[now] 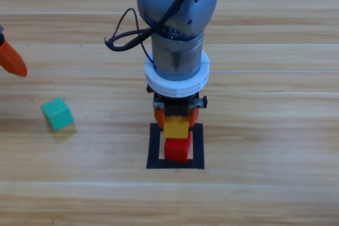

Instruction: Stack the blocks in the rectangular block: red at the bottom, yellow in the middle, green on top

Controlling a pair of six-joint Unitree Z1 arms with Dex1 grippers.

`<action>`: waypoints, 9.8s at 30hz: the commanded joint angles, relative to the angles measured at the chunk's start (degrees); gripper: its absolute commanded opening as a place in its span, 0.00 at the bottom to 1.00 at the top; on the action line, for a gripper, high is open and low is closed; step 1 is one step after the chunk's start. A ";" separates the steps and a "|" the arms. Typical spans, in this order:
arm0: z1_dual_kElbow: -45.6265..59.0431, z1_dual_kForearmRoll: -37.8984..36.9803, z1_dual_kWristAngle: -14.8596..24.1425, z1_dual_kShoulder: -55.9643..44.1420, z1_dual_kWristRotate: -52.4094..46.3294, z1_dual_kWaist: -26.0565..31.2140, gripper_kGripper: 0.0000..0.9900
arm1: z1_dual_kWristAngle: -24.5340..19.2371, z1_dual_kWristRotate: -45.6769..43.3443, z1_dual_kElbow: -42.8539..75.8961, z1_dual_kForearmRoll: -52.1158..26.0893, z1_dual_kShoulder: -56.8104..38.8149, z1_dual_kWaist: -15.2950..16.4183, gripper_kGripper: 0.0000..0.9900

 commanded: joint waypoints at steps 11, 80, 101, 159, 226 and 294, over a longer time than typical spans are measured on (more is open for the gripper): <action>2.58 -1.02 -1.31 -0.85 1.31 1.08 1.00 | 0.97 0.20 0.13 0.75 4.07 2.77 0.00; -4.63 -6.73 14.07 17.96 -39.20 -17.20 1.00 | 10.90 -56.05 79.23 -49.52 -70.55 -12.96 1.00; -5.86 -2.07 16.70 20.86 -60.65 -16.50 0.97 | 15.03 -62.64 87.40 -54.09 -75.74 -12.96 1.00; -6.21 -7.96 13.54 25.61 -51.86 -16.33 0.07 | 16.70 -64.31 87.05 -53.92 -68.27 -12.96 1.00; -44.88 18.76 13.36 36.77 -54.94 -44.27 0.00 | 17.05 -64.40 86.61 -53.48 -65.46 -12.96 1.00; -42.42 19.20 13.36 38.88 -55.29 -46.56 0.00 | 17.40 -64.58 86.08 -53.13 -63.43 -12.96 1.00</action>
